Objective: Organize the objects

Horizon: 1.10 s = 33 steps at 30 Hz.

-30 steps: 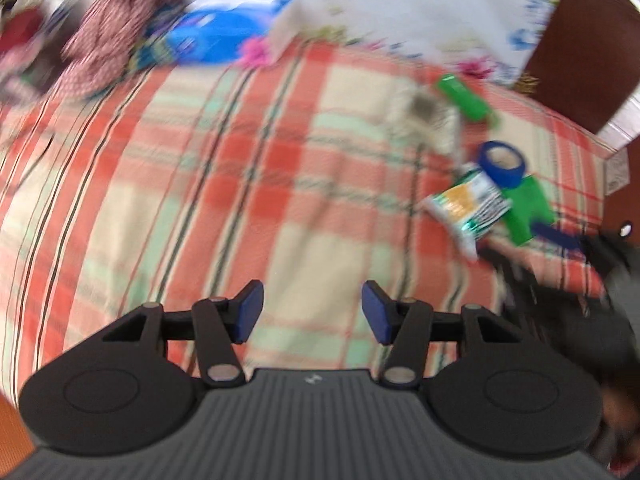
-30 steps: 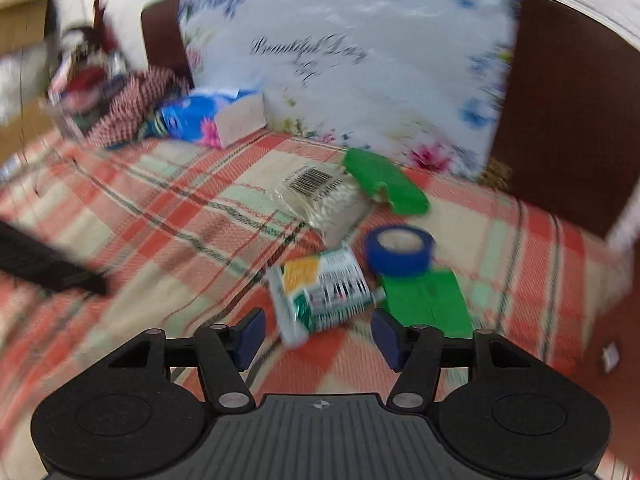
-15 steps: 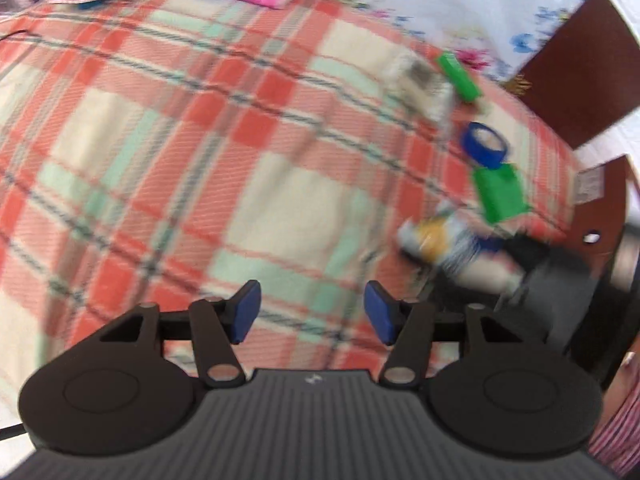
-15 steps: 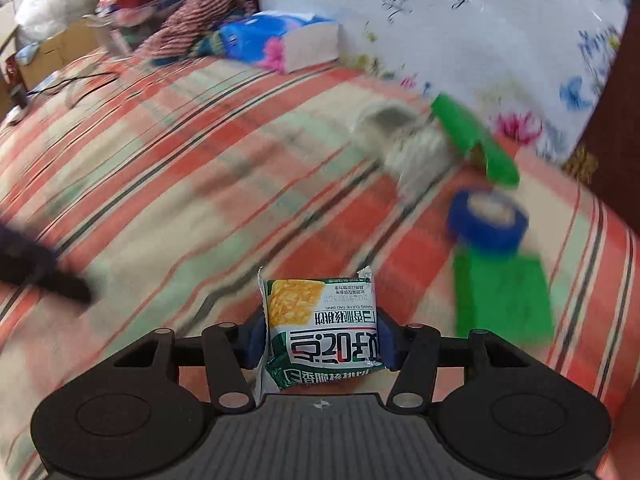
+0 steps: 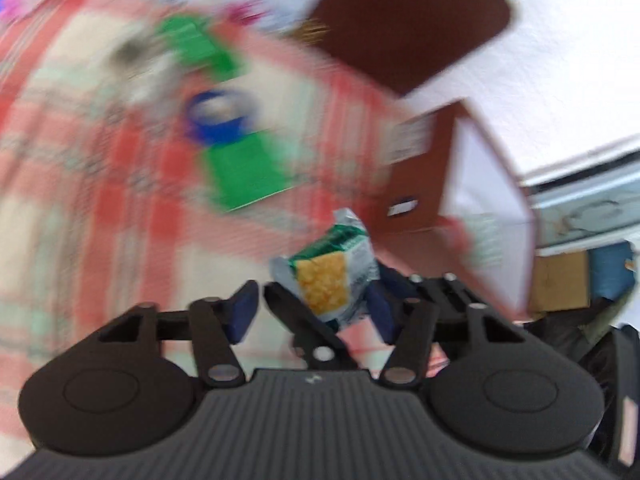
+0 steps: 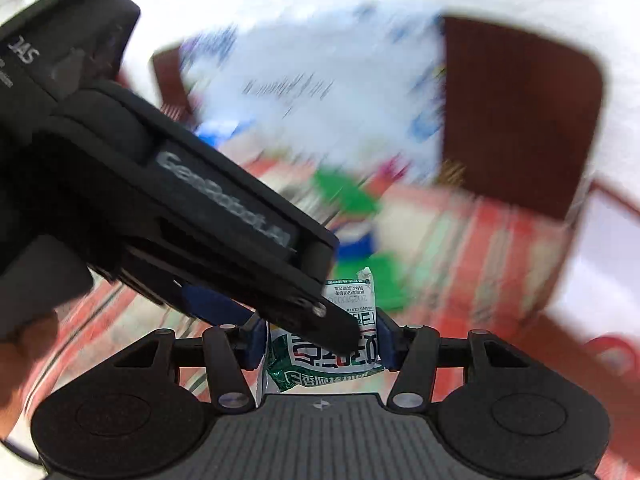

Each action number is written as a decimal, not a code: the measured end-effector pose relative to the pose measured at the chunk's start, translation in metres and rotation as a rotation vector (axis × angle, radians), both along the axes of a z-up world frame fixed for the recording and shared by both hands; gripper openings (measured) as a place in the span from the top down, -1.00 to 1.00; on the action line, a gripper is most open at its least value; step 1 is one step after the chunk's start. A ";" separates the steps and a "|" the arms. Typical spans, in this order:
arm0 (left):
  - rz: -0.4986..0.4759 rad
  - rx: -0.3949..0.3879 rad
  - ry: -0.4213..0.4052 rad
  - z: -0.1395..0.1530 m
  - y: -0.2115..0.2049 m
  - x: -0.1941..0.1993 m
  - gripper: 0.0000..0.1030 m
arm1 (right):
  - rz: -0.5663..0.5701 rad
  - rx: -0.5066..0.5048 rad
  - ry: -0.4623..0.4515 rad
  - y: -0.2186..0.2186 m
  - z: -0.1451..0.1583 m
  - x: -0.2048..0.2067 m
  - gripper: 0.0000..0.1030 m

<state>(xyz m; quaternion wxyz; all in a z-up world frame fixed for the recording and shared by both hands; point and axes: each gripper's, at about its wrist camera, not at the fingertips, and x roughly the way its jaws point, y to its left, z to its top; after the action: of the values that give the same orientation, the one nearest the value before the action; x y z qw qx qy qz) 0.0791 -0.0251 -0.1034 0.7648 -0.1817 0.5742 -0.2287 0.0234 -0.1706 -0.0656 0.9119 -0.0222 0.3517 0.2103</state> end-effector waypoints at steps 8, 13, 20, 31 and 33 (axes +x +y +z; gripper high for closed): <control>-0.231 0.011 -0.114 0.039 -0.140 0.026 -0.12 | -0.259 -0.021 -0.124 -0.107 0.027 0.015 -0.02; -0.375 0.072 -0.136 0.032 -0.231 0.020 -0.24 | -0.447 -0.066 -0.093 -0.179 0.012 0.016 -0.05; -0.409 0.186 -0.188 0.021 -0.260 0.014 -0.26 | -0.585 -0.115 -0.028 -0.238 -0.009 0.003 -0.38; -0.115 0.283 -0.213 0.027 -0.114 0.019 -0.32 | -0.329 0.007 -0.149 -0.168 0.023 0.026 -0.10; -0.071 0.290 -0.234 0.027 -0.077 0.016 -0.35 | -0.238 0.034 -0.139 -0.133 0.027 0.034 -0.10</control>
<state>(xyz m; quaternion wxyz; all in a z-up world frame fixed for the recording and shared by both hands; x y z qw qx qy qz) 0.0953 -0.1026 -0.0766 0.8360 -0.0211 0.5144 -0.1899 0.0569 -0.3039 -0.0384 0.9528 0.0207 0.2844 0.1045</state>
